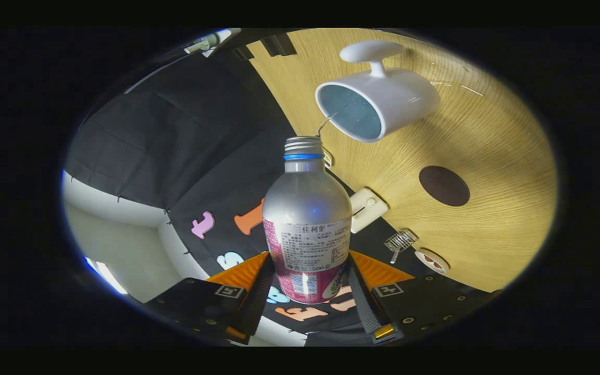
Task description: Take the bottle from table, then pour the juice into the cup, finally place the bottle on the coaster
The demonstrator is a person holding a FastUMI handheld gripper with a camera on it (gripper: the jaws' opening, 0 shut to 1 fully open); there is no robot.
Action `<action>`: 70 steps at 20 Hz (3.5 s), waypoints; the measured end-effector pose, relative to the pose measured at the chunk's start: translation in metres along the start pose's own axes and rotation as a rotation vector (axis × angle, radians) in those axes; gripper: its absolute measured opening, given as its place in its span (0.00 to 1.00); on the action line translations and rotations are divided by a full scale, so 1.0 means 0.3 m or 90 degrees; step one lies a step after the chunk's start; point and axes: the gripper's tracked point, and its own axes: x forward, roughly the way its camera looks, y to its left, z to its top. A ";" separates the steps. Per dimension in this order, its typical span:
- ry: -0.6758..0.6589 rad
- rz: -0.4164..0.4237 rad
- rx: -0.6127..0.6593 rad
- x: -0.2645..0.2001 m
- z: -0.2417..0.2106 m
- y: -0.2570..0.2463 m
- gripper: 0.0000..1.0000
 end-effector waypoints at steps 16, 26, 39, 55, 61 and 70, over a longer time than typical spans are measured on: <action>-0.016 -0.027 0.016 0.002 0.018 -0.047 0.75; -0.042 -0.082 -0.199 -0.014 0.093 -0.198 0.75; -0.019 -0.016 -0.847 -0.066 0.229 -0.218 0.75; 0.046 -0.066 -1.422 0.017 0.217 -0.368 0.75; 0.094 -0.112 -1.465 0.049 0.256 -0.459 0.75; 0.122 -0.145 -1.467 0.066 0.309 -0.510 0.76</action>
